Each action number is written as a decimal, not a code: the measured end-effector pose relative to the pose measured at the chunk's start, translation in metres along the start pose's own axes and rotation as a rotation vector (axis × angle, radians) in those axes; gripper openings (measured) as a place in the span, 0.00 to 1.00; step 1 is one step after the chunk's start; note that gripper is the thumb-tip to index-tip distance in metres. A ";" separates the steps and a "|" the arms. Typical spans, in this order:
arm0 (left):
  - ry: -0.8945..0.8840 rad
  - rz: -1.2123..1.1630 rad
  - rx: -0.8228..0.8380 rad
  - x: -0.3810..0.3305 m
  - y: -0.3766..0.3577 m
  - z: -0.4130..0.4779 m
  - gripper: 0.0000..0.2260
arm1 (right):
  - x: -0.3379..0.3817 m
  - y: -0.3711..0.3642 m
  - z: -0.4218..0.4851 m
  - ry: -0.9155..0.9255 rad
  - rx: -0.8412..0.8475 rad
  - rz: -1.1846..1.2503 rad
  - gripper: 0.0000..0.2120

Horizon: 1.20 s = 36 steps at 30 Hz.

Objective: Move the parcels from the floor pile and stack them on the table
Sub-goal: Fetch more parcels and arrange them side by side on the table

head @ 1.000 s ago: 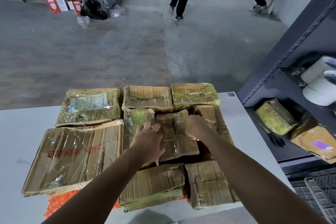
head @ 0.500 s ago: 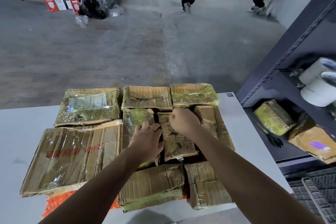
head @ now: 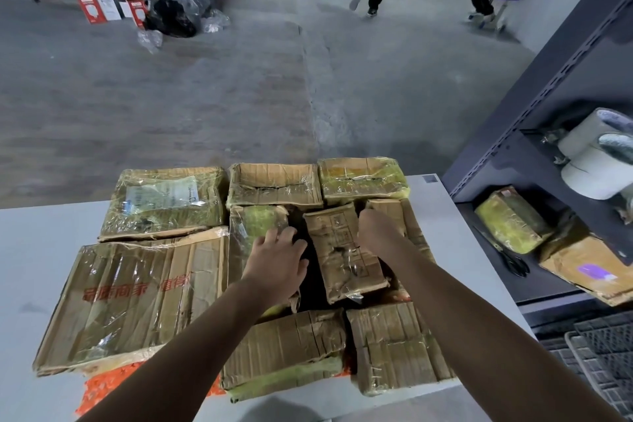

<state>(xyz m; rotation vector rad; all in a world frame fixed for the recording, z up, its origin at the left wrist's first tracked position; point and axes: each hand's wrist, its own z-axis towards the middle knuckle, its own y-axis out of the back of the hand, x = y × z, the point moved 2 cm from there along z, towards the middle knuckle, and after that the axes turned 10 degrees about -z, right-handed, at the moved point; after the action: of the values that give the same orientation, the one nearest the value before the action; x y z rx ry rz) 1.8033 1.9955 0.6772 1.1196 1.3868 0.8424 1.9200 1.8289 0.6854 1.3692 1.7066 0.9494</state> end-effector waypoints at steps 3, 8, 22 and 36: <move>0.032 -0.116 -0.093 0.006 0.004 -0.001 0.16 | -0.007 0.002 -0.001 -0.011 0.026 -0.073 0.04; 0.200 -0.124 -0.165 0.027 0.011 -0.006 0.21 | -0.003 0.004 -0.005 -0.001 0.036 -0.171 0.08; 0.578 -0.494 -0.216 0.061 0.021 -0.013 0.09 | 0.015 -0.005 -0.012 0.188 -0.222 -0.139 0.12; 0.580 -0.876 -0.047 0.058 0.019 -0.007 0.17 | 0.022 -0.020 -0.001 0.298 -0.172 0.003 0.14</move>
<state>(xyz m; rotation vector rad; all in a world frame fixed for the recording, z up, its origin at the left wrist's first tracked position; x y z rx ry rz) 1.8032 2.0567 0.6779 0.1301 2.0790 0.5414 1.9067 1.8477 0.6665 1.1623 1.7892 1.3230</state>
